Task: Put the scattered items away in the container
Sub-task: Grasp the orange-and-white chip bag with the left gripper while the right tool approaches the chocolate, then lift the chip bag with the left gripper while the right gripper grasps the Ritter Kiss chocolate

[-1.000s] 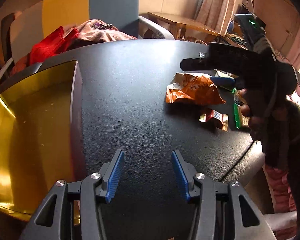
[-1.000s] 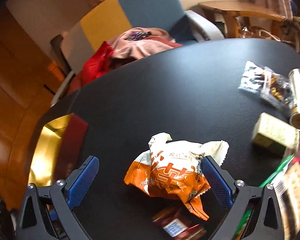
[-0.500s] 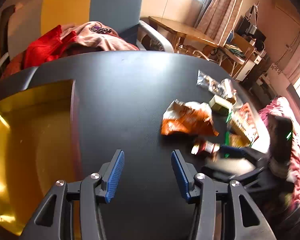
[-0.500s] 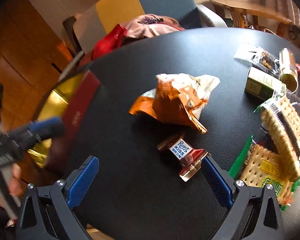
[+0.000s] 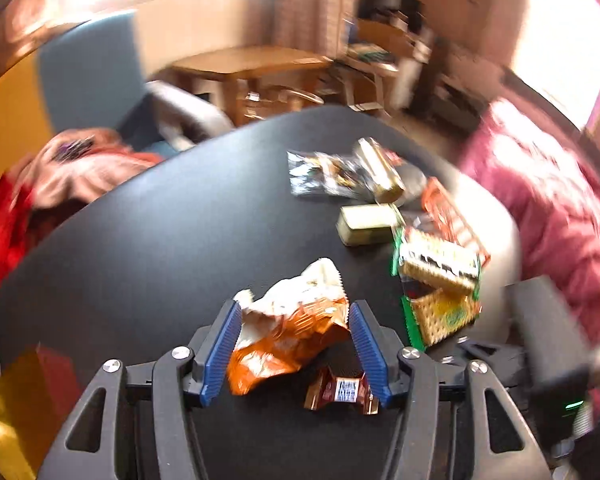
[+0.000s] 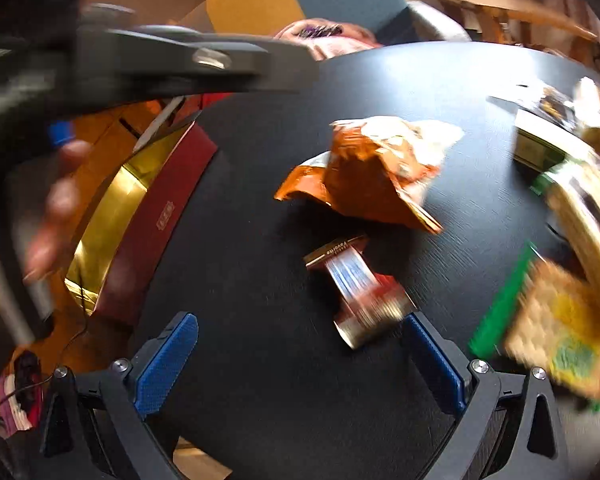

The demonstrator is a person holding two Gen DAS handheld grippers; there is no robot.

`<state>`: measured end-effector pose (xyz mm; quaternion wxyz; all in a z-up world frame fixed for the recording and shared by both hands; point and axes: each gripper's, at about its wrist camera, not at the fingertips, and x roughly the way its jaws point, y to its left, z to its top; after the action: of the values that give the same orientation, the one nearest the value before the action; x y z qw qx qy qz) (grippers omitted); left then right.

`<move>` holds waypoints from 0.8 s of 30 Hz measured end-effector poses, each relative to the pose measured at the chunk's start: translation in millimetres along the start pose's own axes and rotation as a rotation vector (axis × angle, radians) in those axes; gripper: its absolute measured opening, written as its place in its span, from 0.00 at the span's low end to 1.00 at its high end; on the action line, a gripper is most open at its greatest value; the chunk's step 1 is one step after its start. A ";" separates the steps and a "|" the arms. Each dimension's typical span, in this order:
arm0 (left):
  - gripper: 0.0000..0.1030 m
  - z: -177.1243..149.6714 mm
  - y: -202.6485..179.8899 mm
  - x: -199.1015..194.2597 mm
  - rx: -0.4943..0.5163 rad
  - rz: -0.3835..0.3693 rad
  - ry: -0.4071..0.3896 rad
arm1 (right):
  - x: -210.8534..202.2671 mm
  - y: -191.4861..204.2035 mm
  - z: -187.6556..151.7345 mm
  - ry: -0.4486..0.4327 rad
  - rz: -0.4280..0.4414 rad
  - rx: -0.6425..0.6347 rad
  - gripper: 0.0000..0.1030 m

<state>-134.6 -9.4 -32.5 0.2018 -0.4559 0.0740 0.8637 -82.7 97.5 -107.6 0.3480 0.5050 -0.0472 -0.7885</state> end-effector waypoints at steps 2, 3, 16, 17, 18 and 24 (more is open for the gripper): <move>0.58 4.4 -4.0 15.2 0.070 -0.017 0.034 | -8.3 -3.8 -8.0 -0.022 -0.002 0.024 1.00; 0.59 5.6 -4.0 24.1 0.097 -0.030 0.057 | -12.2 -5.5 -11.8 -0.033 -0.004 0.036 1.00; 0.65 22.0 -8.2 73.1 0.202 -0.111 0.164 | -12.5 -6.1 -17.3 -0.059 -0.044 0.034 1.00; 0.65 22.0 -10.6 79.3 0.215 -0.100 0.181 | -12.9 -5.5 -17.4 -0.063 -0.046 0.033 1.00; 0.68 20.2 -8.4 84.5 0.199 -0.113 0.200 | -13.3 -4.8 -17.4 -0.067 -0.046 0.032 1.00; 0.68 3.4 11.9 79.5 0.083 -0.120 0.172 | -16.2 0.0 -16.3 -0.098 -0.058 0.016 1.00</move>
<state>-182.1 3.2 -96.2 0.2647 -0.5232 0.0996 0.8039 -65.2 111.7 -103.2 0.3179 0.4698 -0.0559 -0.8216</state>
